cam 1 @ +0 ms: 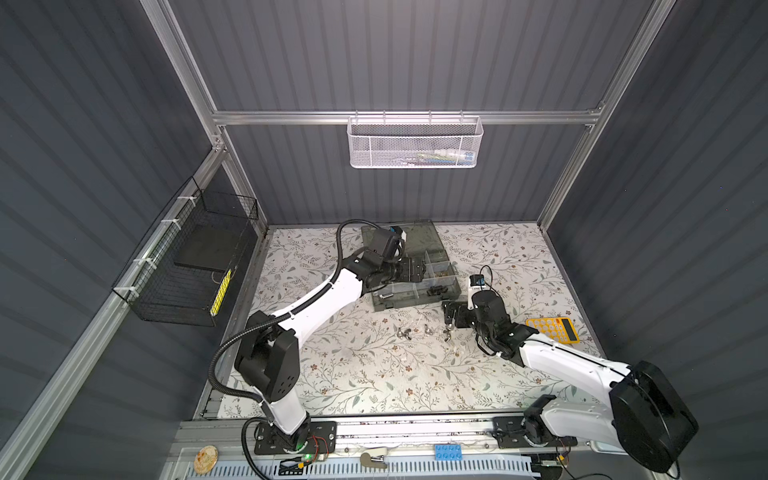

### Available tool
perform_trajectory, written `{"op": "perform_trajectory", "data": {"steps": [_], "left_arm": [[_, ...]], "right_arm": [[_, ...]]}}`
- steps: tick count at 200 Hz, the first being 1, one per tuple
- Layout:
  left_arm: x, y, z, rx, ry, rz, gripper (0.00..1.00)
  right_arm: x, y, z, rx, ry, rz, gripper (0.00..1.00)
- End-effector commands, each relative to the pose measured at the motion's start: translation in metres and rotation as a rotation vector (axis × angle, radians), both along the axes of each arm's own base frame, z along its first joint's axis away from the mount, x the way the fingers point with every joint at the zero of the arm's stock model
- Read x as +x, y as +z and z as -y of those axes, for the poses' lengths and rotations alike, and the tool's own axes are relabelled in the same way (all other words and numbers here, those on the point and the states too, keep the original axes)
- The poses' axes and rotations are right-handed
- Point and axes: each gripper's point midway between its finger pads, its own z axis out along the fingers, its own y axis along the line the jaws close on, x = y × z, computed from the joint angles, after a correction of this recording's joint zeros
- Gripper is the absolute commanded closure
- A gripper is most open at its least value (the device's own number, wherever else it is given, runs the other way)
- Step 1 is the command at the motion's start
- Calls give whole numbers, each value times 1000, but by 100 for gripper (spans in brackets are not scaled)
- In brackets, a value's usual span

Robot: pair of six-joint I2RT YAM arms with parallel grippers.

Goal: Sort the screws and nuts into containers
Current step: 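Move the left gripper back over the nut pile while right lowers over silver nuts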

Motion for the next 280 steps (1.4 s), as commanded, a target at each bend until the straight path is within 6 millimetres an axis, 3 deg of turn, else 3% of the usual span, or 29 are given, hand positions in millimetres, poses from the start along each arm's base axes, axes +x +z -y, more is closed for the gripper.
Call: {"op": "perform_trajectory", "data": {"steps": [1, 38, 85, 152, 194, 248, 280], "left_arm": [[-17, -4, -3, -43, 6, -19, 0], [-51, -22, 10, -80, -46, -50, 0], [-78, -47, 28, -112, -105, -102, 0], [-92, -60, 24, -113, -113, -121, 0], [-97, -68, 17, -86, -108, -124, 0], [-94, -72, 22, -89, -114, -138, 0], [-94, -71, 23, -88, -119, -136, 0]], "right_arm": [[-5, -12, 21, -44, -72, -84, 2], [-28, -41, 59, -29, -204, -246, 6], [-29, -58, 73, 45, -262, -353, 17], [-24, -80, 58, 79, -218, -467, 19], [-35, -89, 38, 197, -174, -502, 20], [-51, -85, 15, 238, -129, -507, 21], [-55, -85, 19, 200, -140, -502, 26]]}}
